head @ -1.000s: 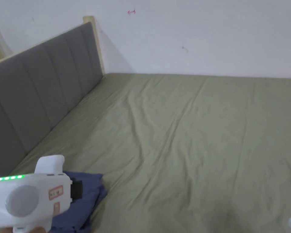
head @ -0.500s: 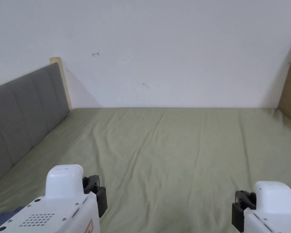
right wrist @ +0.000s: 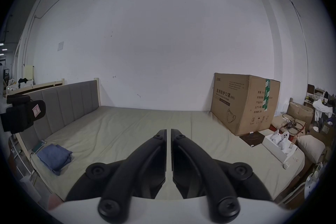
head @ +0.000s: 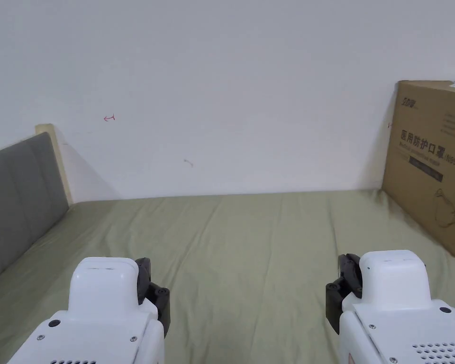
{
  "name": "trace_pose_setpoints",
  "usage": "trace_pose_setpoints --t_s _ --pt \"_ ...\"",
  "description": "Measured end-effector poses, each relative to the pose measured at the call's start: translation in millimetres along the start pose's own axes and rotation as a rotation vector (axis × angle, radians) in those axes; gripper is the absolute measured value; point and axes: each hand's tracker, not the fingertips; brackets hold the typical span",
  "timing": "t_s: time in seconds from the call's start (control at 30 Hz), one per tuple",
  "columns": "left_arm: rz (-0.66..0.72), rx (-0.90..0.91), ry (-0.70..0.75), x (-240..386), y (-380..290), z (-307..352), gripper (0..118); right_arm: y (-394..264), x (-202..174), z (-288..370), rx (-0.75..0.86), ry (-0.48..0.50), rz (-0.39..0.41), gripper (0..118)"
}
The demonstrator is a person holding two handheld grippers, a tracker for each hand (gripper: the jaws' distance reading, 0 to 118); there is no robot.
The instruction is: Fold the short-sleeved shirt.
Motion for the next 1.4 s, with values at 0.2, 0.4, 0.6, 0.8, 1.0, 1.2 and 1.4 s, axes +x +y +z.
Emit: trace_pose_setpoints --t_s 0.2,0.4,0.6,0.8,1.0,1.2,1.4 --pt "0.028 -0.008 0.014 -3.2 -1.3 -2.3 1 -0.1 -3.7 -1.5 -0.017 -0.003 0.002 5" --pt "0.025 -0.029 0.032 -5.5 -2.1 -7.6 102 1.3 -11.4 0.1 -0.027 0.013 0.025 30" --pt "0.072 -0.020 0.036 -9.0 0.5 -4.8 110 1.8 -5.8 2.2 -0.021 0.036 -0.027 106" --pt "0.088 -0.027 0.016 -10.8 6.9 -3.7 111 4.1 -4.8 2.6 -0.003 0.012 -0.015 114" --pt "0.072 -0.040 -0.065 -12.3 7.8 -9.6 111 5.6 -1.6 1.7 0.003 0.030 -0.035 114" --pt "0.123 -0.038 -0.081 -15.1 10.3 -7.6 111 3.8 1.3 -0.1 0.001 0.016 -0.027 114" --pt "0.069 -0.135 0.047 -6.6 12.7 -11.5 112 1.1 3.4 -5.9 -0.039 -0.003 -0.020 114"
